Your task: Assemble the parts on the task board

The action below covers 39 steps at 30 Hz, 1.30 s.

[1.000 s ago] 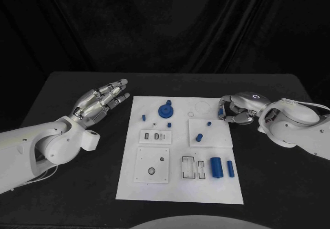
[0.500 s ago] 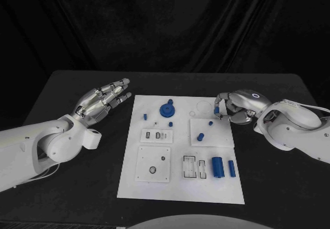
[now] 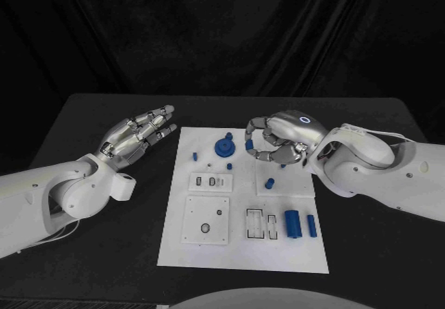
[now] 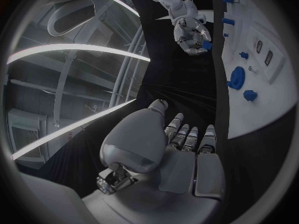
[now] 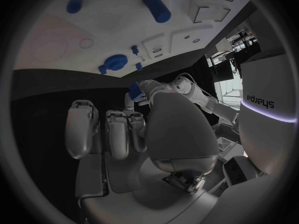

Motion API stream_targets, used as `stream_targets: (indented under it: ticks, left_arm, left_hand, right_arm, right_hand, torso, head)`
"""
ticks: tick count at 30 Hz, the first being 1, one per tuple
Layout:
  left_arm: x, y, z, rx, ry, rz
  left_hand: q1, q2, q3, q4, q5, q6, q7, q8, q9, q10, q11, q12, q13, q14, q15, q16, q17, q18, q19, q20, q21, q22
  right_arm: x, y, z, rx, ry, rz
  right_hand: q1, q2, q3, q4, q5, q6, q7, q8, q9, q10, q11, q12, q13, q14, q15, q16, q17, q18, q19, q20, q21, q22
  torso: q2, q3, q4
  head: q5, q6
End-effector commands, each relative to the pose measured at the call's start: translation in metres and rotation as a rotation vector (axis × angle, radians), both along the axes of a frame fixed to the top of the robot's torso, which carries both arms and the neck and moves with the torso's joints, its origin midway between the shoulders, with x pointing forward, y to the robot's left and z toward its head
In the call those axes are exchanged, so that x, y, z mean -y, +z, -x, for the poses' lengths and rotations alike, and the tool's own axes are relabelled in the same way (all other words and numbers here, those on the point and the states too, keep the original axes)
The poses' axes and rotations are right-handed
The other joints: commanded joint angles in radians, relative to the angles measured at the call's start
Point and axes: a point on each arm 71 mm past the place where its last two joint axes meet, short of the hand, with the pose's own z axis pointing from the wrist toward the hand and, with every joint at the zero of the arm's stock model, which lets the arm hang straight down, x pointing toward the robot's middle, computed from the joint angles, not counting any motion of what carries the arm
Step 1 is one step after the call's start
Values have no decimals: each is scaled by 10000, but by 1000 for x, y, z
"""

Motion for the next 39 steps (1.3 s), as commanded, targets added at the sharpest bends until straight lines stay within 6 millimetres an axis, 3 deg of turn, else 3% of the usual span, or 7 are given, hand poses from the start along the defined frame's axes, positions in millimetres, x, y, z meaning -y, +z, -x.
stream_targets:
  ticks: [1, 9, 16, 39]
  left_arm:
    - [2, 1, 0, 48, -131, 175]
    - [4, 0, 0, 1, -262, 206]
    - [6, 0, 0, -28, -319, 204]
    - [11, -1, -2, -161, -502, 175]
  left_hand:
    - [-83, -23, 52, 6, 47, 35, 13, 54, 12, 32, 12, 45, 8, -22, 77, -36, -9, 193, 6, 72, 64, 15]
    - [-89, -24, 62, 3, 45, -4, 18, 44, 5, 28, 18, 37, 5, -22, 92, -36, -9, 192, 8, 79, 65, 16]
    - [-91, -22, 69, 1, 42, 6, 22, 45, 6, 27, 21, 36, 4, -22, 99, -36, -9, 192, 10, 82, 67, 16]
    - [-95, -19, 79, 0, 38, 21, 28, 49, 8, 30, 25, 39, 5, -22, 106, -36, -9, 191, 10, 87, 67, 16]
  right_arm:
    - [-11, -12, 2, -280, 330, 286]
    - [-35, -31, -1, -506, 599, 527]
    - [-46, -42, -1, -754, 664, 724]
    - [-56, -61, -4, -1428, 566, 1654]
  right_hand:
    - [123, 12, 7, -77, 20, 101, 47, -86, -30, 1039, 66, 26, 2632, 1058, 19, 25, 2635, 35, 147, 16, -56, 1964]
    - [120, 6, 32, -205, 37, 303, 82, -239, -91, 1039, 116, 26, 2632, 1058, 63, 25, 2635, 37, 148, 53, -64, 1961]
    - [77, -14, 26, -253, 52, 401, 99, -332, -126, 1039, 149, 26, 2632, 1058, 92, 25, 2635, 61, 108, 76, -173, 1928]
    - [-96, -92, -8, -395, -31, 579, 147, -723, -247, 1039, 208, 26, 2632, 1058, 146, 25, 2635, 162, -70, 139, -632, 1787]
  torso:
    - [0, -1, -4]
    - [-4, -4, -5]
    - [-2, -1, -8]
    - [1, 2, -7]
  head:
    - [27, 35]
    - [108, 18]
    - [88, -23]
    - [77, -53]
